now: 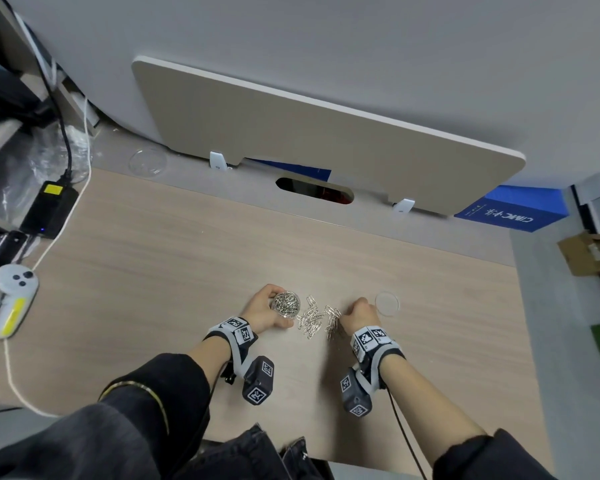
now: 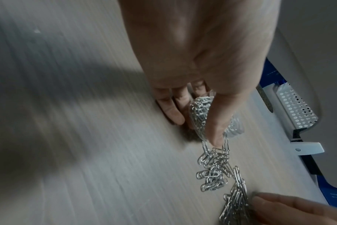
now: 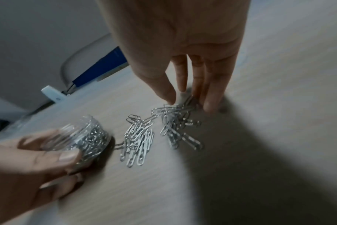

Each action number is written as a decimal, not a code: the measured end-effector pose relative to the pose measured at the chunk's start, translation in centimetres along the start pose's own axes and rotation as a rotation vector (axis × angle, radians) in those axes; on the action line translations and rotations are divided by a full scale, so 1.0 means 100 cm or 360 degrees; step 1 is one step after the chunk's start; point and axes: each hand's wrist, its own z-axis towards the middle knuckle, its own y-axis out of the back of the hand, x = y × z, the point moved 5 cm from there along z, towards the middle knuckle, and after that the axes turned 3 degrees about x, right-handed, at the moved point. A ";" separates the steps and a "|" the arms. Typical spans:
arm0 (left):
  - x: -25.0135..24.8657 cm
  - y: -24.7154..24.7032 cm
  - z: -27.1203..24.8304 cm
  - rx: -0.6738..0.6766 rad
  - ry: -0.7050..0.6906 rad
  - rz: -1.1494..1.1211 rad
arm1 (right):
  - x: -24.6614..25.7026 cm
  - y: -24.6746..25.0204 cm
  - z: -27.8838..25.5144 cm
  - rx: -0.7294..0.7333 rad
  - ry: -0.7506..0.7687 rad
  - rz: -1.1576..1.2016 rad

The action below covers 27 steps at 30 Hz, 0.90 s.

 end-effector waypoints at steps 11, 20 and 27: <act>-0.003 -0.001 -0.002 -0.0018 0.0001 -0.0049 | 0.010 -0.014 -0.005 -0.0098 0.0109 0.0225; -0.003 -0.001 -0.002 -0.0015 0.0004 -0.0083 | 0.020 -0.036 -0.028 0.0063 -0.0009 0.0044; -0.003 0.000 -0.002 -0.0003 0.0014 -0.0078 | 0.041 -0.039 -0.027 0.0018 0.0033 -0.0002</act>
